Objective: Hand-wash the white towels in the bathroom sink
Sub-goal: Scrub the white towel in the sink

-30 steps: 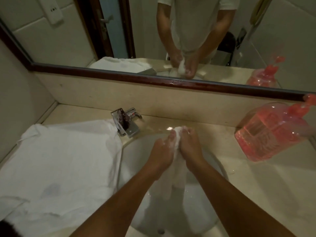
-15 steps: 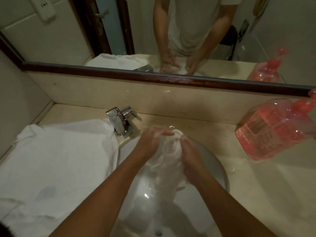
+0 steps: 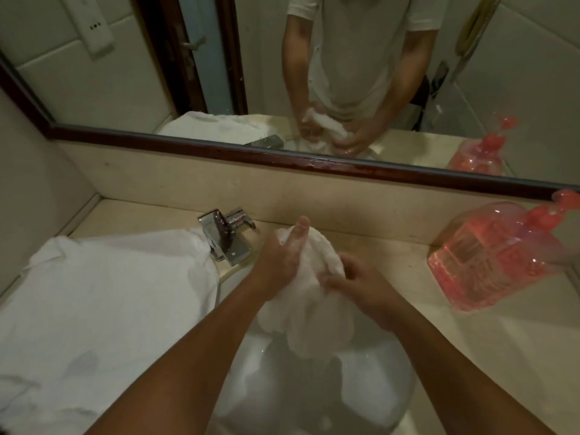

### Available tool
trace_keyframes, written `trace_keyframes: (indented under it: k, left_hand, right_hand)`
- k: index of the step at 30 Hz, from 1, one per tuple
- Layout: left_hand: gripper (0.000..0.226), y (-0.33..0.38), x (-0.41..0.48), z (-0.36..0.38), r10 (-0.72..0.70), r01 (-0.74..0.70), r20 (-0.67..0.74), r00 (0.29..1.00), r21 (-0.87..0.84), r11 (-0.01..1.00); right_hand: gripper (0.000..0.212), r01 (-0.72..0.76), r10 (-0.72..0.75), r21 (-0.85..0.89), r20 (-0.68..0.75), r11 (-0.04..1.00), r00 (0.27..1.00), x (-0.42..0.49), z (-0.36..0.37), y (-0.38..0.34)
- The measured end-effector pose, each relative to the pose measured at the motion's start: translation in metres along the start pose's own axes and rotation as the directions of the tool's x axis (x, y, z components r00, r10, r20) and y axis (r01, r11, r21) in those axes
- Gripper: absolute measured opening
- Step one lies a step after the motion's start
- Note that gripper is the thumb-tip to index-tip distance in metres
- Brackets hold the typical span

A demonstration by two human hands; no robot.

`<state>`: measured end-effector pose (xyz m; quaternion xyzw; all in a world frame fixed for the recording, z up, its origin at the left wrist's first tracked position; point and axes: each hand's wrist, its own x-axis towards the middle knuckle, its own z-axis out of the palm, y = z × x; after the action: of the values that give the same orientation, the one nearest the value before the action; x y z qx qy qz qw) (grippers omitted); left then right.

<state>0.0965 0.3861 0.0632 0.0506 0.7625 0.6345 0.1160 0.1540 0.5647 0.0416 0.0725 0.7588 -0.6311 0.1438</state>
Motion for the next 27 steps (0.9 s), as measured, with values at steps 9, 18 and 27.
trace_keyframes:
  k: [9,18,27]
  left_hand:
    - [0.077,0.016,-0.006,-0.044,-0.099,0.093,-0.089,0.991,-0.069,0.993]
    - [0.069,0.008,-0.016,-0.044,0.01,0.018,-0.109,0.994,0.249,0.968]
    - [0.062,-0.038,-0.025,0.036,-0.293,0.288,-0.191,0.937,-0.054,0.956]
  right_hand:
    - [0.026,0.036,-0.035,-0.221,0.008,0.975,0.999,-0.011,-0.009,-0.014]
    - [0.03,0.047,-0.084,-0.186,-0.198,0.981,0.977,-0.013,-0.015,-0.032]
    - [0.029,0.015,-0.017,-0.008,-0.433,1.0,0.901,0.004,0.077,-0.009]
